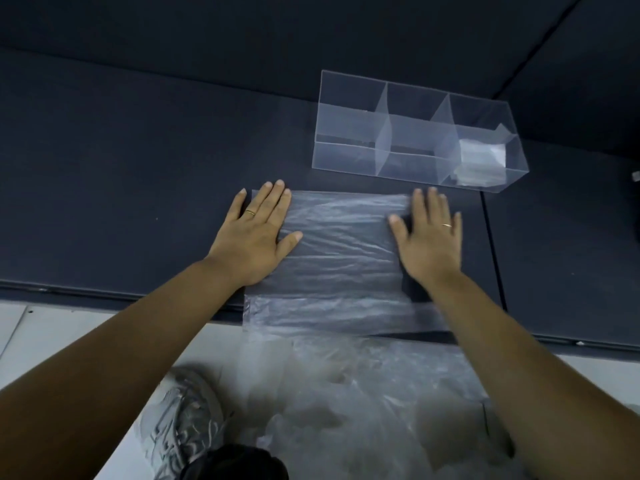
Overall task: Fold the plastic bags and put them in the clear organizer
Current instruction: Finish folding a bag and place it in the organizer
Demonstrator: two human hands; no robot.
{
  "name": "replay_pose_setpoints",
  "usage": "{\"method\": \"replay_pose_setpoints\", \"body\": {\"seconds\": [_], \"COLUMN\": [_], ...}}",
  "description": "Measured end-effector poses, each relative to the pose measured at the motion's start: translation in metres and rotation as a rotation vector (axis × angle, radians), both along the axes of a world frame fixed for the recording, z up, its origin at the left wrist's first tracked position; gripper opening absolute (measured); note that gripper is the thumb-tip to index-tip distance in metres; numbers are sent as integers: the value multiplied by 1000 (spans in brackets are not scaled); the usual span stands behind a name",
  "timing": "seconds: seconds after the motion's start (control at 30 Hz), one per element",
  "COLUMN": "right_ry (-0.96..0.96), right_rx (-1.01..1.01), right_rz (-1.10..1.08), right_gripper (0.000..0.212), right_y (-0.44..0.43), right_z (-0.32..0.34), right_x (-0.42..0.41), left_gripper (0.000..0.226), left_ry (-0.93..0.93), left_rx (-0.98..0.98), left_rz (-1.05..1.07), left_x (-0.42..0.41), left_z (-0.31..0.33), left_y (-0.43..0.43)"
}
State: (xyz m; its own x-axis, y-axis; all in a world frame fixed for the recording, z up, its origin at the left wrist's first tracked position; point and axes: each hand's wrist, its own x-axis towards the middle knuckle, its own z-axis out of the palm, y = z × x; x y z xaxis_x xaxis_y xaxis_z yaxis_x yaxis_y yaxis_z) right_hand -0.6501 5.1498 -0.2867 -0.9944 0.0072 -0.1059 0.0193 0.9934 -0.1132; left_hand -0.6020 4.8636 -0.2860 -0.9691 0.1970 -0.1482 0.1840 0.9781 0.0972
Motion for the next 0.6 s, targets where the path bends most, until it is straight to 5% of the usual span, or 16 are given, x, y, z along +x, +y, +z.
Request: {"method": "replay_pose_setpoints", "body": {"seconds": [0.1,0.17,0.3,0.43,0.6], "right_ry": [5,86,186,41,154], "right_rx": [-4,-24,-368,-388,-426], "right_rz": [-132,-131,213,606,396], "right_gripper": [68,65,64,77,38], "right_y": [26,19,-46,-104,-90], "right_z": [11,23,45,33,23], "right_x": [4,16,84,153,160], "left_gripper": [79,73,68,59,29], "left_ry": [6,172,293,235,394], "left_rx": [-20,54,367,222,355], "left_rz": [82,101,-147,-300,-203], "left_x": [-1,12,84,139,139], "left_z": [9,18,25,10,24], "left_y": [-4,-6,-2,-13,-17]}}
